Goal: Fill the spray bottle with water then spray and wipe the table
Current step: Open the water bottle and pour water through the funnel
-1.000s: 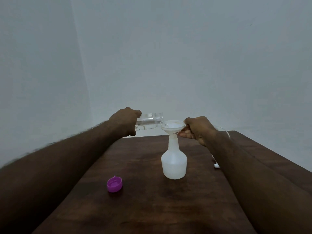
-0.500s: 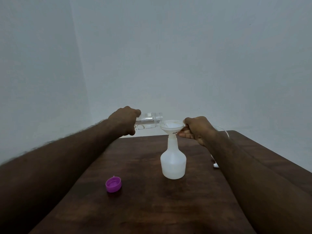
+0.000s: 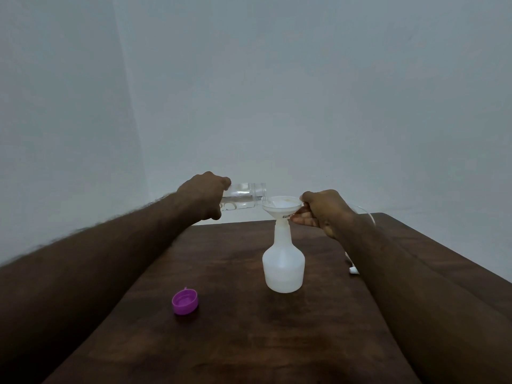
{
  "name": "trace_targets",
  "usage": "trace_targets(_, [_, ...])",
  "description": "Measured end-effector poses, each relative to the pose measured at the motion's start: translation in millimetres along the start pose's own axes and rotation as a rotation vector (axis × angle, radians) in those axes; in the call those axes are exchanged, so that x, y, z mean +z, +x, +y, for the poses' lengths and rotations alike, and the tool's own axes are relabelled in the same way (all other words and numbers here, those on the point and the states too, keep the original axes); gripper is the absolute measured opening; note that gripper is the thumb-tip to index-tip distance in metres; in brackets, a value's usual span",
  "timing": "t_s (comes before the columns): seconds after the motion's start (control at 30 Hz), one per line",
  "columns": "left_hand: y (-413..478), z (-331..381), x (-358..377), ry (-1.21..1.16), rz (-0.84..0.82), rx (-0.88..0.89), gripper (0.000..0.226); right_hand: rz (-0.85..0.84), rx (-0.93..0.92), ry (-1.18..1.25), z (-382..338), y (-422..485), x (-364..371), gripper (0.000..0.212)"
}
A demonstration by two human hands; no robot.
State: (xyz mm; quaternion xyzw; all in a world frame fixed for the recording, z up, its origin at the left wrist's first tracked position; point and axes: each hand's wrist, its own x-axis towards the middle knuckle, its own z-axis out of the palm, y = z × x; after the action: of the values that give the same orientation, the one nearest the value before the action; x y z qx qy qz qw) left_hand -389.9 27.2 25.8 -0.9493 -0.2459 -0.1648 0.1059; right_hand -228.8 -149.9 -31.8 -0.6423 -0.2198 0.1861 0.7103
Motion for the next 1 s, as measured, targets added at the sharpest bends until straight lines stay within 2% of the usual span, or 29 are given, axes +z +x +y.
trace_targets(1.0, [0.1,4.7,-3.7,0.061,0.013,0.02,0.063,-0.004,-0.009,-0.003,-0.6,5.0,-1.0,0.016])
